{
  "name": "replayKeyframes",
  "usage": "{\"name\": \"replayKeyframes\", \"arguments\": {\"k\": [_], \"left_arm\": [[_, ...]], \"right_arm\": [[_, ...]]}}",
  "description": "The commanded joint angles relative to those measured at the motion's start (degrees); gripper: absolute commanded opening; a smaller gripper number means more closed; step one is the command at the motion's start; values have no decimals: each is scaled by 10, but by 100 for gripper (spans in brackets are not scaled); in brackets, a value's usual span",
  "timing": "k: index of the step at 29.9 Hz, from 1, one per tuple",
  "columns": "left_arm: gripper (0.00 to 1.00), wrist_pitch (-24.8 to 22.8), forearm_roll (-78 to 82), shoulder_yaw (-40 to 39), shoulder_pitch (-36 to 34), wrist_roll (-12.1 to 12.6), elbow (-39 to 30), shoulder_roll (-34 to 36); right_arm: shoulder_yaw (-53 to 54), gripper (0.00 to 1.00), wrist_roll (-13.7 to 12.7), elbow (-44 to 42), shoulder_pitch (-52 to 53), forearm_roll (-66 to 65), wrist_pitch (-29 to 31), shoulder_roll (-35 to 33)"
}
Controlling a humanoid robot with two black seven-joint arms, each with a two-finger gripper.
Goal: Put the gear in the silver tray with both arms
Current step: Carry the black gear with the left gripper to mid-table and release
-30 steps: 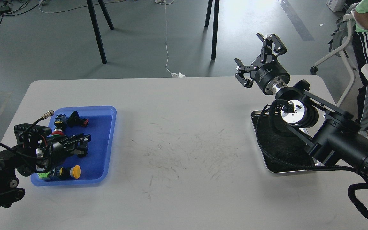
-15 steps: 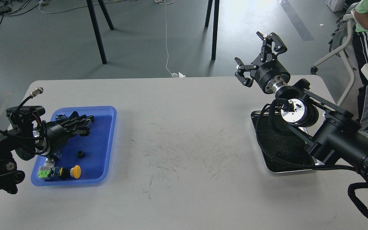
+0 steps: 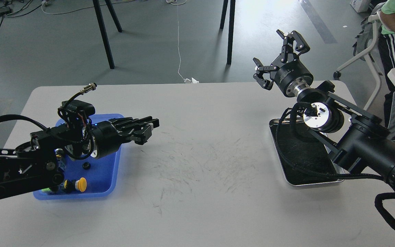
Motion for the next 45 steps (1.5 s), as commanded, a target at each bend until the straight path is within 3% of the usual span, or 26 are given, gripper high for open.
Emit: {"name": "replayKeyframes", "arguments": {"k": [1,8,13,23,38,45], "left_arm": [[20,3,1,45,-37,-19,22,-59],[13,4,1,50,-42,-33,85,-165],[13,2,1,80,-41,-44,143,-238],[13,2,0,107,-32,-42,219,-344],[18,-2,-3,109,-24,-43,273,-394],[34,-2,-4,109,-16,-45,271,-384]], "right_arm": [[0,99,0,-2,1,0,-1,-1],[-1,99,-1,-9,9,0,-1,-6],[-26,99,-1,-22,27,0,1,-10],[-31,99,-1,-29,30,0,1,-9],[-32,99,-1,-29,27,0,2,-9],[-33,99,-1,-30,27,0,3,-8]]}}
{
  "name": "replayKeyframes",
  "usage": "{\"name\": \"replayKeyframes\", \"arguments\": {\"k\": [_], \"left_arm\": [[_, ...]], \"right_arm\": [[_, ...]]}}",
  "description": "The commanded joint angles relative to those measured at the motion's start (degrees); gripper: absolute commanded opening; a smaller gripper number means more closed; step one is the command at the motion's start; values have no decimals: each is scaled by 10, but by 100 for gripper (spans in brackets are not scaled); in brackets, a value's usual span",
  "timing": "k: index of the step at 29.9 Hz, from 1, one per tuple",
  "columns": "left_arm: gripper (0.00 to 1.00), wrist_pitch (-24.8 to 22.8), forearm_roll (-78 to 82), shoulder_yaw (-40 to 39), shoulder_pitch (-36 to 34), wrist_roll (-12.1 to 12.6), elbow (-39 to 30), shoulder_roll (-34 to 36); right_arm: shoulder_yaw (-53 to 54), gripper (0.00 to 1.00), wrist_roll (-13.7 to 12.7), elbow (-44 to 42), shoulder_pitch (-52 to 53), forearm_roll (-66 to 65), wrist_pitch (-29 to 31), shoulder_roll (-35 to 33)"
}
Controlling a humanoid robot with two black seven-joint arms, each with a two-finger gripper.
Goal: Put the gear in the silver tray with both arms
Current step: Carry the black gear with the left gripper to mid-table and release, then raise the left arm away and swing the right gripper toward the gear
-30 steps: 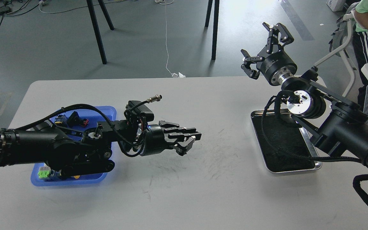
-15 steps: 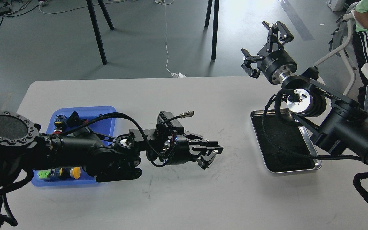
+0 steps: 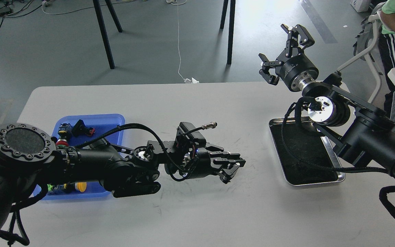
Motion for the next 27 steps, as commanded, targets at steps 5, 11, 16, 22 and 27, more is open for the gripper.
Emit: {"name": "replayKeyframes", "arguments": {"k": [5,11,16,22,27], "left_arm": [[54,4,-1,-2,6,-3,-5,23],[61,6,-2,-7,6,-18,-7,45],[63,7,-30,-40,4,-37,-9,93],[72,8,-128,-147,6,-92,-8,198],[81,7,-206,-214,14,-106,-9,305]], "right_arm": [[0,99,0,0,1,0,0,1],[0,99,1,1,0,0,0,2],[-1,99,1,-1,3,0,-5,2],[-87,99,0,8,32,-2,-3,-20],[-245,99,-38,15,99,-3,-8,-36]]}}
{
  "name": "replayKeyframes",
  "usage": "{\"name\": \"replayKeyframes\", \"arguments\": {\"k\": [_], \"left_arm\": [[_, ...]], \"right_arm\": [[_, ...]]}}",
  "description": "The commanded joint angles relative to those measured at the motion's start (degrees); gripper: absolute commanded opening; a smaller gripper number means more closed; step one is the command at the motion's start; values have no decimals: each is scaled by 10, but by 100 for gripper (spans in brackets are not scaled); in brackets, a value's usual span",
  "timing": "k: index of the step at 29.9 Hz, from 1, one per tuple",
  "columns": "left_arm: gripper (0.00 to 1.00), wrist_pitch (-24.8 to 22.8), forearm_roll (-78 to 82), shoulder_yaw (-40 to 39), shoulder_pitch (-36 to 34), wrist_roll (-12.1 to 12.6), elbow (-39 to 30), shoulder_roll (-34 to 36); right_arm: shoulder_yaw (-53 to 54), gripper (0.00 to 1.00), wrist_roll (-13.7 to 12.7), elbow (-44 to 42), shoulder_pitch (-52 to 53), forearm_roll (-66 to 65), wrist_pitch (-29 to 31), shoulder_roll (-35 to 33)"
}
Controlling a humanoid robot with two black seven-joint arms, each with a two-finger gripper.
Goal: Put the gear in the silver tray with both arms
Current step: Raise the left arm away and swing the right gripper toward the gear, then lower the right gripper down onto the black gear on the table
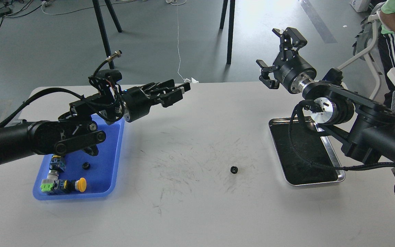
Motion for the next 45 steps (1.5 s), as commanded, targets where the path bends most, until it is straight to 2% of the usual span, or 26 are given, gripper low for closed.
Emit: {"name": "replayKeyframes", "arguments": {"k": [1,4,7,10,15,20,23,25,29,33,35,38,40,42,45], "left_arm": [[82,0,-68,-44,8,-5,5,67],[89,11,-173,-78,13,-1,11,98],[90,24,-242,-83,28,-2,12,117],[91,13,-291,-88,31,-2,21,140],[91,-47,-354,-90,38,-3,23,156],[91,-65,-378,-105,39,-1,36,153],[91,-83,-436,-149,50,-2,74,147],[91,-112,-449,-165,57,0,73,146],[93,-130,-466,-171,64,10,76,146],[93,-132,-495,-180,77,22,73,149],[92,-133,-499,-183,85,28,73,147],[93,-170,-508,-194,91,31,76,149],[93,-201,-510,-195,93,48,80,148],[93,-220,-513,-199,93,85,86,147],[93,-240,-516,-205,93,125,91,144]], "right_arm": [[-112,99,-37,11,49,1,-3,-6],[-146,99,-38,48,71,1,2,-21],[-156,99,-37,98,89,-26,-1,-42],[-179,98,-38,113,107,-88,-24,-44],[-251,97,-38,154,155,-135,-37,-69],[-352,96,-38,212,234,-207,-47,-81],[-404,95,-41,247,282,-267,-49,-86],[-421,95,-41,273,305,-301,-42,-93],[-440,96,-27,303,319,-365,-39,-108],[-514,97,7,340,358,-456,-39,-108],[-538,97,12,346,379,-488,-39,-106],[-563,97,20,351,407,-554,-39,-102],[-581,97,33,353,420,-601,-39,-94],[-597,97,38,354,427,-636,-40,-83],[-609,97,41,353,428,-664,-43,-69]]}}
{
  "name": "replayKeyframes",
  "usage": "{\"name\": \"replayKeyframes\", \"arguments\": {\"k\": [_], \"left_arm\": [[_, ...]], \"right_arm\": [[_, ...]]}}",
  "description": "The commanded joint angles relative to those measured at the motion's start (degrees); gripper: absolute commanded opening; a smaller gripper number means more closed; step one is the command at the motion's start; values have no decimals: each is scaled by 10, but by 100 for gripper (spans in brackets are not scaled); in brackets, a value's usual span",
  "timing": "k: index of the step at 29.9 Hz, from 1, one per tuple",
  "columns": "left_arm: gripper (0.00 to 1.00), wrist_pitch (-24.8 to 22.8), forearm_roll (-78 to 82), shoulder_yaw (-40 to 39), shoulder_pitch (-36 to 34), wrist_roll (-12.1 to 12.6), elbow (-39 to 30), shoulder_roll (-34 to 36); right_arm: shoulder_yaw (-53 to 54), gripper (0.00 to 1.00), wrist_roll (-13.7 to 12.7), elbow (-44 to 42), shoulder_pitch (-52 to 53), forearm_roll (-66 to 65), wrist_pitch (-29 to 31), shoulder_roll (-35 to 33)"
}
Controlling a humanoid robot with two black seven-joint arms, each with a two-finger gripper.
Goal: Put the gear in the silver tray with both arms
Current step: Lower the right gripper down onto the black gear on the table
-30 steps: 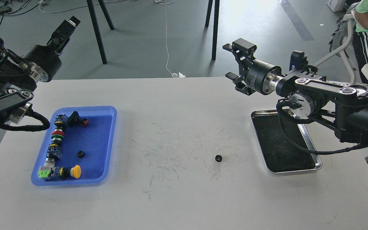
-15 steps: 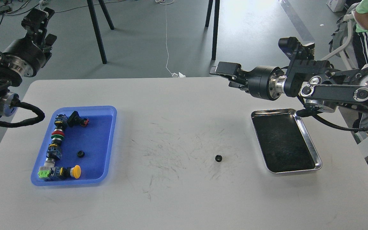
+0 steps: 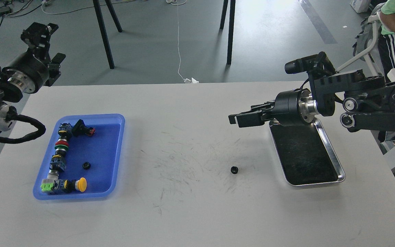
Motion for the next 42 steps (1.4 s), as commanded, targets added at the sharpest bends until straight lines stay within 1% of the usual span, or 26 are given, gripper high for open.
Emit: {"name": "replayKeyframes", "arguments": {"k": [1,2,3,6,9,12,15,19,25,27,32,42], "left_arm": [[93,-26,-7,-8,1,44,11,-2],[93,-33,-5,-10,0,46,17,-2],[93,-41,-9,-11,0,41,19,-3],[93,-53,-11,-25,-2,38,24,-3],[93,-45,-2,-43,0,29,43,-8],[93,-49,-1,-43,-2,29,69,-30],[93,-48,-2,-46,-1,29,70,-43],[93,-44,-7,-46,0,29,76,-45],[93,-43,-9,-47,0,29,77,-43],[93,-43,-9,-47,1,28,77,-40],[93,-44,-9,-47,0,28,85,-39],[93,-44,-9,-47,8,27,91,-35]], "right_arm": [[-14,97,5,0,3,-33,-3,16],[-19,97,6,-1,2,-39,-3,18],[-23,97,8,-2,1,-46,-3,22],[-30,97,12,-5,-4,-64,-4,29],[-43,96,13,-5,-4,-88,-4,32],[-56,96,17,-5,-2,-111,-4,47],[-71,96,18,-10,-7,-118,-7,71],[-83,96,19,-39,-23,-120,-16,105],[-88,96,19,-100,-73,-117,-18,162],[-90,95,19,-107,-82,-118,-18,182],[-92,95,19,-118,-89,-121,-18,197],[-96,93,18,-173,-131,-113,-18,232]]}}
